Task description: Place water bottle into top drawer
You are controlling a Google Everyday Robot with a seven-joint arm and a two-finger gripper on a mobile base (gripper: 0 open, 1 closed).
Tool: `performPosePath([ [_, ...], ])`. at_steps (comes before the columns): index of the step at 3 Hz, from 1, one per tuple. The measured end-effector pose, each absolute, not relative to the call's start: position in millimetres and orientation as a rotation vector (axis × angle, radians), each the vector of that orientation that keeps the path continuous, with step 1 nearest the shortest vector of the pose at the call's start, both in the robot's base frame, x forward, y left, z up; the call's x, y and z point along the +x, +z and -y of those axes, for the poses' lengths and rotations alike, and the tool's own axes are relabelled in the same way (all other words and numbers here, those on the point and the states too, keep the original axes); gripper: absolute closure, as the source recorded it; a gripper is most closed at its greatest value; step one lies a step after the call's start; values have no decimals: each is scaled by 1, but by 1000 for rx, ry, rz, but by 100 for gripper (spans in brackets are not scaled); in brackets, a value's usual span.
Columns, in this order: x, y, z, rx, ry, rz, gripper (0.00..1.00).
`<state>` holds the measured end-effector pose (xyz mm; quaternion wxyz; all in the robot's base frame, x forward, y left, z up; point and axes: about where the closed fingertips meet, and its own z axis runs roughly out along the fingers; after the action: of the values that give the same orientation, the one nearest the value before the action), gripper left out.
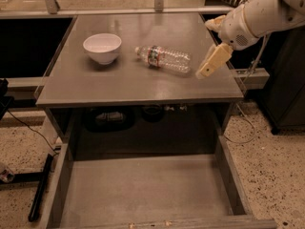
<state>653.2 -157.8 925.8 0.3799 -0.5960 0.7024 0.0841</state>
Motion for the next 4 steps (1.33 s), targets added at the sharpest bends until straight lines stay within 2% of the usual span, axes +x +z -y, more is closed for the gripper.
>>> performPosePath([
  [2,692,904,119,-1508,413,-1766,0],
  [4,710,876,90,-1559,404,-1835,0],
])
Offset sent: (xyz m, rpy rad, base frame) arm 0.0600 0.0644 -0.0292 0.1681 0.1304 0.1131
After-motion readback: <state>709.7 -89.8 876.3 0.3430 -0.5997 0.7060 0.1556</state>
